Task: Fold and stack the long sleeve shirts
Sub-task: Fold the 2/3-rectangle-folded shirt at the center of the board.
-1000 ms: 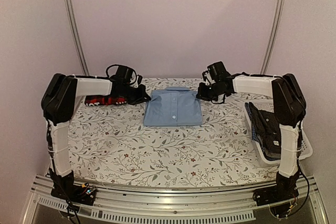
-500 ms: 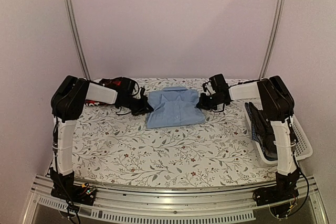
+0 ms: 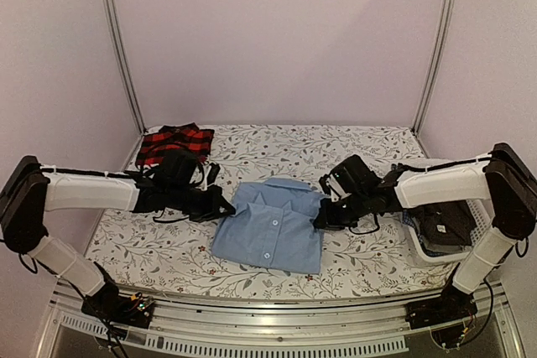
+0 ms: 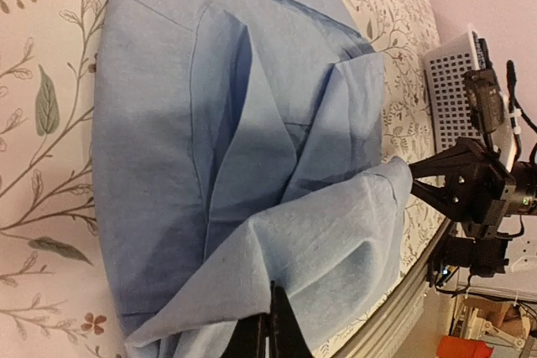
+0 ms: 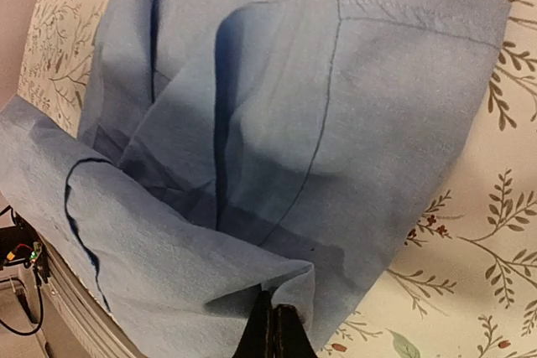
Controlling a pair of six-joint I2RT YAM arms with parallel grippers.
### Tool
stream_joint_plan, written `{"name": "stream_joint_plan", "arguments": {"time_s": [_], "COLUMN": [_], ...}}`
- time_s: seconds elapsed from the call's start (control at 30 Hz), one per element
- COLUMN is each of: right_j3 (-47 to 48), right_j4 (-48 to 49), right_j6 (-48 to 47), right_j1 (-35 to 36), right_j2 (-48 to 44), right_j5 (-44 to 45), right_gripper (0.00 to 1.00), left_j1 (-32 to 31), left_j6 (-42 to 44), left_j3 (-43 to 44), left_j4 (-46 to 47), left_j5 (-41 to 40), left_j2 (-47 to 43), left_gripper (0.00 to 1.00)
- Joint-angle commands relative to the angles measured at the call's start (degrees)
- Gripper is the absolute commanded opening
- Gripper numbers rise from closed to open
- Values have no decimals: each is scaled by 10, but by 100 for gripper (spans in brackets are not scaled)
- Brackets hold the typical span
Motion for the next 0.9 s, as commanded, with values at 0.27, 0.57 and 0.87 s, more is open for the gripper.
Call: {"name": "stream_joint_plan", "arguments": {"time_s": [0.27, 0.57, 0.87], "right_j3": [37, 97, 151], "right_j4": [-65, -98, -119], "right_j6": [35, 10, -13], "right_j1": [21, 20, 5], "right_j2": [-135, -126, -119], "right_j5": [113, 159, 175], "right_gripper": [0, 0, 0], "left_j1": [-16, 4, 29], "left_j6": [17, 56, 76], "left_j3": [50, 147, 194], "left_j4": [-84, -102, -106], "left_j5": [-59, -43, -19], "left_j2": [-91, -33, -8], "left_gripper": [0, 0, 0]}}
